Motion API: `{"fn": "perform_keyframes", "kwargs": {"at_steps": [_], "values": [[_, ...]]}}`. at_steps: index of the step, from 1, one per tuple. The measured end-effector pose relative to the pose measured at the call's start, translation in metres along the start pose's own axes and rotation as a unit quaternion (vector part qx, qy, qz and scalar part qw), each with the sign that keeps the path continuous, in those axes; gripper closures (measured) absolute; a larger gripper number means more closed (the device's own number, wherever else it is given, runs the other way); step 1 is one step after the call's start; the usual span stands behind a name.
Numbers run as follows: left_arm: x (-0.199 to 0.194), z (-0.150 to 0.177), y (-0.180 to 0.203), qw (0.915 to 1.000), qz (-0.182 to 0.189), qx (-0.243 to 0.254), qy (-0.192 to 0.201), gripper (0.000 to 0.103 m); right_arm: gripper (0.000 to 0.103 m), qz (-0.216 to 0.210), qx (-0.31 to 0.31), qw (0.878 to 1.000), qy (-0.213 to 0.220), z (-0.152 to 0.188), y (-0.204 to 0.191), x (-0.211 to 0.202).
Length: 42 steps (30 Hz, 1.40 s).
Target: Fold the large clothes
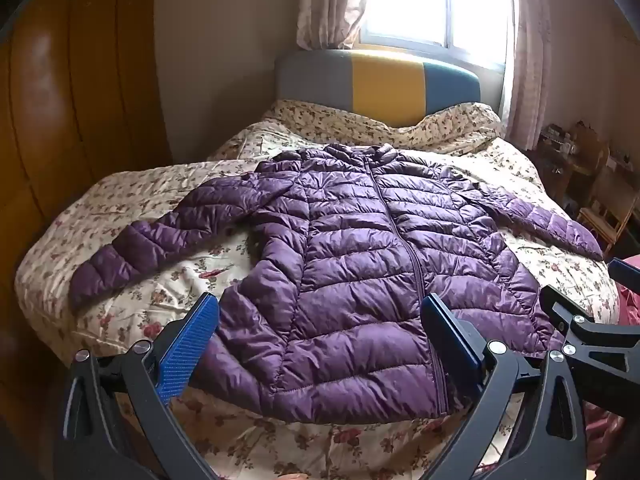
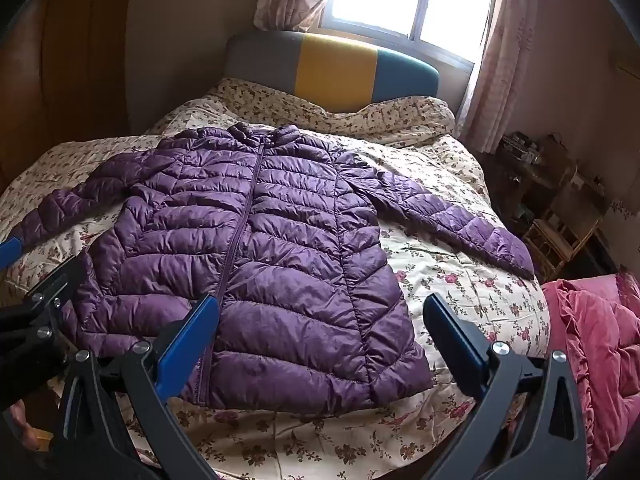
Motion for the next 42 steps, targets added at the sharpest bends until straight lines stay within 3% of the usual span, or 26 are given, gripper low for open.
{"fn": "perform_keyframes", "kwargs": {"at_steps": [42], "values": [[0.001, 0.002, -0.003, 1.0000, 0.007, -0.004, 0.003, 0.003, 0.002, 0.006, 0.001, 1.000, -0.010, 0.004, 0.001, 0.011]]}}
Point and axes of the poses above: each gripper's, at about its wrist camera, not at the fingertips, and x roughly the way its jaws point, y to its right, z to its underside, the point moved 2 cm from there along x, roughly the way its jaws point, and after that the axes turned 7 degrees about z, right-handed, at the moved point
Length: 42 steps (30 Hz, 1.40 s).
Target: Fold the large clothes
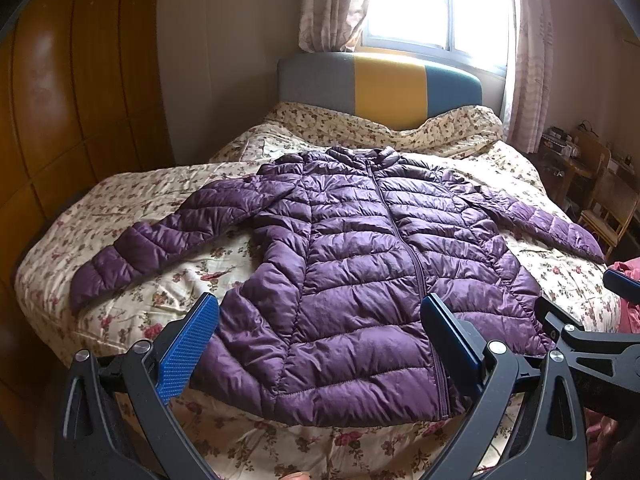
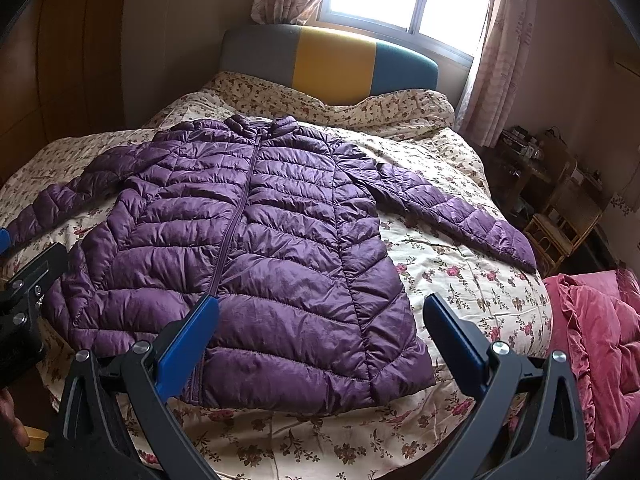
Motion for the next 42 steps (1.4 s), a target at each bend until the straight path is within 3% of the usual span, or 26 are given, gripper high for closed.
{"fn": "perform_keyframes", "kwargs": {"at_steps": [26, 42], "values": [[0.001, -0.004, 0.002, 1.0000, -0.001, 0.002, -0.003, 0.003, 0.002, 0.000, 0.003, 1.000, -0.007, 0.001, 0.005, 0.008], [0.022, -0.003, 0.000, 0.9996, 0.003, -0.007, -0.026, 0.003, 0.002, 0.003, 0.006, 1.000, -0.029, 0.003, 0.006, 0.028]]}}
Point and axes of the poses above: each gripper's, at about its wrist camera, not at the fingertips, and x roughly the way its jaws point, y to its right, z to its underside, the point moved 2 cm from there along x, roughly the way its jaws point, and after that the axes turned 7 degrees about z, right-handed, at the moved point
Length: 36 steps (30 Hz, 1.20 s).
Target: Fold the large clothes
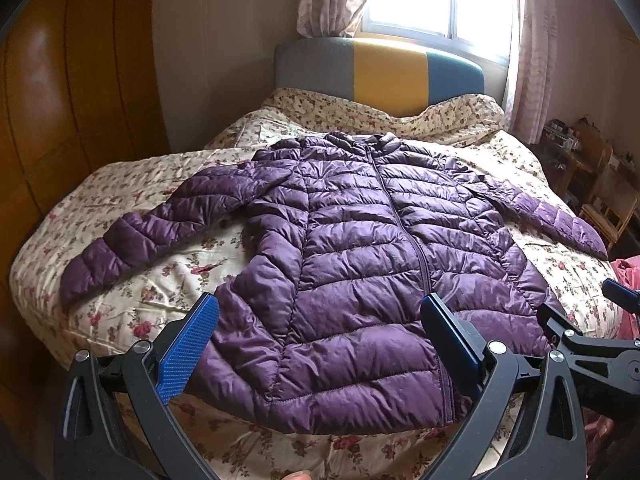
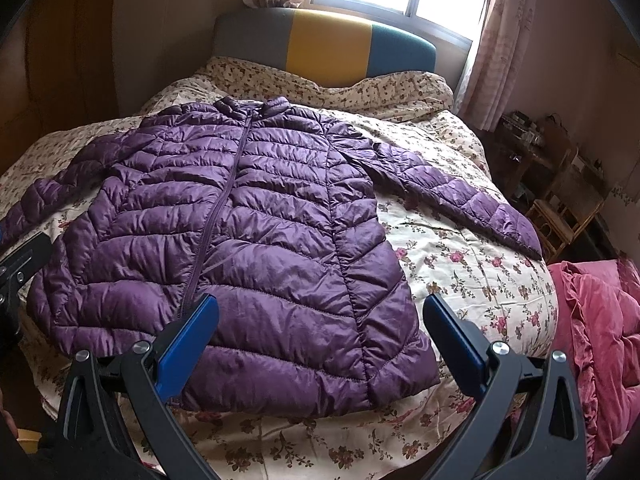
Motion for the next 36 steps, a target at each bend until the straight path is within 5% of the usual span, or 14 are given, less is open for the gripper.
{"fn": "perform_keyframes", "kwargs": {"at_steps": [19, 29, 36], "values": [[0.055, -0.021, 0.003, 0.9994, 0.008, 0.013, -0.031, 0.003, 0.002, 0.046, 0.040, 0.997, -0.053, -0.025, 0.046, 0.076], [0.117, -0.050, -0.005, 0.9974, 0.054, 0.001, -0.048, 0.003, 0.017, 0.142, 0.079, 0.981, -0.101, -0.050, 0.139, 0.168], [0.164, -0.076, -0.015, 0.9977, 0.037, 0.016, -0.055, 0.003, 0.035, 0.204, 0.144, 0.958, -0.140, -0.068, 0.234, 0.225]]}}
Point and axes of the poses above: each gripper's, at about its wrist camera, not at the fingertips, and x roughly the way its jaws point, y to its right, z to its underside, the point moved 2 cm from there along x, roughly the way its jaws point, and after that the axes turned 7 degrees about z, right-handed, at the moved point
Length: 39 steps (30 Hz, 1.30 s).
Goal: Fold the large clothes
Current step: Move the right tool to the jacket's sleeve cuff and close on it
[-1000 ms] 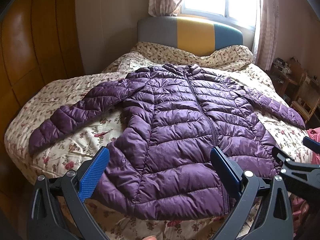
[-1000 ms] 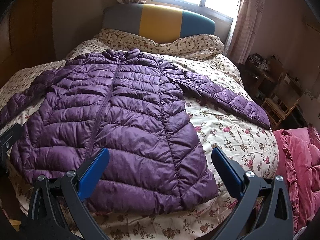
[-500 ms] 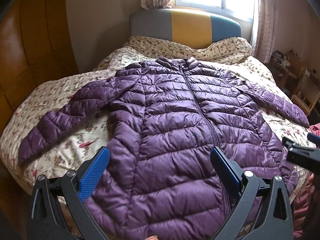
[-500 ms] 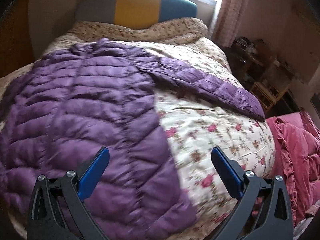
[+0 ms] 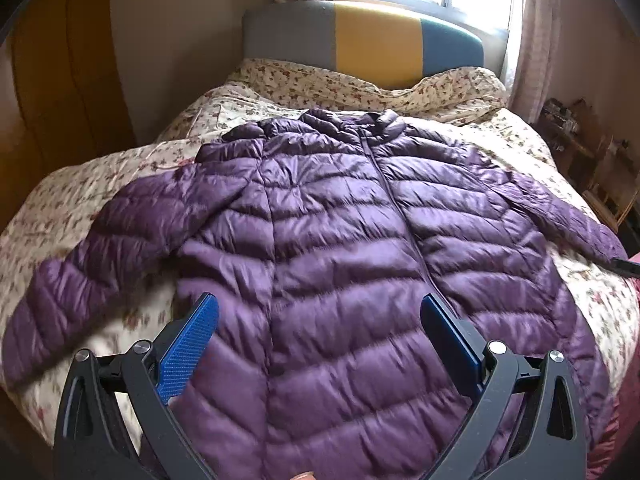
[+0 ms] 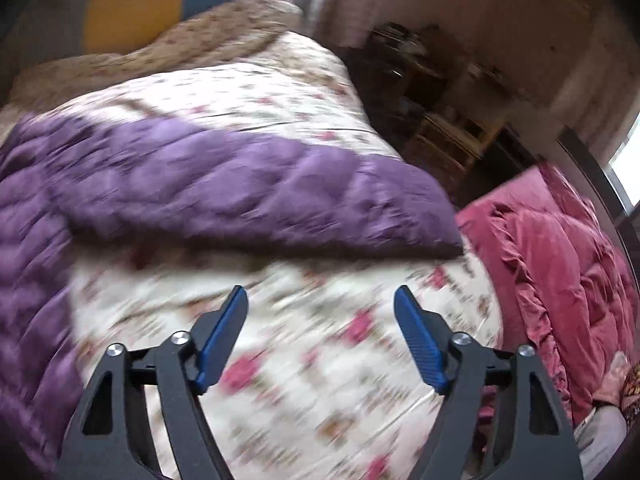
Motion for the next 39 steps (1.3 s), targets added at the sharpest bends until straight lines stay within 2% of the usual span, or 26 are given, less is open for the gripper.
{"fn": "perform_keyframes", "kwargs": {"at_steps": [4, 10, 13, 18, 23, 25, 27, 28, 30, 34, 39], "values": [[0.022, -0.016, -0.010, 1.0000, -0.004, -0.001, 0.005, 0.003, 0.043, 0.043, 0.047, 0.997, -0.038, -0.038, 0.041, 0.051], [0.054, -0.035, -0.021, 0.9995, -0.031, 0.005, 0.008, 0.003, 0.043, 0.091, 0.108, 0.986, -0.092, -0.073, 0.090, 0.106], [0.068, -0.041, -0.029, 0.9992, -0.040, -0.001, 0.003, 0.003, 0.042, 0.089, 0.120, 0.982, -0.114, -0.078, 0.099, 0.126], [0.083, -0.046, -0.043, 0.9989, -0.044, -0.014, -0.002, 0.003, 0.031, 0.086, 0.122, 0.980, -0.135, -0.072, 0.091, 0.150], [0.092, -0.053, -0.050, 0.9990, -0.037, -0.023, -0.009, 0.003, 0.030, 0.084, 0.124, 0.980, -0.134, -0.070, 0.089, 0.153], [0.096, -0.056, -0.051, 0.9990, -0.036, -0.026, -0.010, 0.003, 0.039, 0.065, 0.124, 0.981, -0.131, -0.070, 0.088, 0.153], [0.103, -0.057, -0.054, 0.9987, -0.035, -0.032, -0.018, 0.003, 0.061, 0.049, 0.116, 0.984, -0.129, -0.072, 0.083, 0.152], [0.107, -0.056, -0.055, 0.9985, -0.034, -0.035, -0.024, 0.003, 0.065, 0.048, 0.108, 0.985, -0.127, -0.073, 0.078, 0.151], [0.113, -0.054, -0.059, 0.9979, -0.032, -0.043, -0.035, 0.003, 0.084, 0.045, 0.094, 0.987, -0.125, -0.076, 0.068, 0.150], [0.115, -0.048, -0.064, 0.9974, -0.031, -0.052, -0.039, 0.003, 0.094, 0.062, 0.064, 0.991, -0.104, -0.081, 0.051, 0.139], [0.115, -0.048, -0.065, 0.9975, -0.024, -0.054, -0.038, 0.003, 0.096, 0.080, 0.019, 0.996, -0.024, -0.098, 0.021, 0.096]]}}
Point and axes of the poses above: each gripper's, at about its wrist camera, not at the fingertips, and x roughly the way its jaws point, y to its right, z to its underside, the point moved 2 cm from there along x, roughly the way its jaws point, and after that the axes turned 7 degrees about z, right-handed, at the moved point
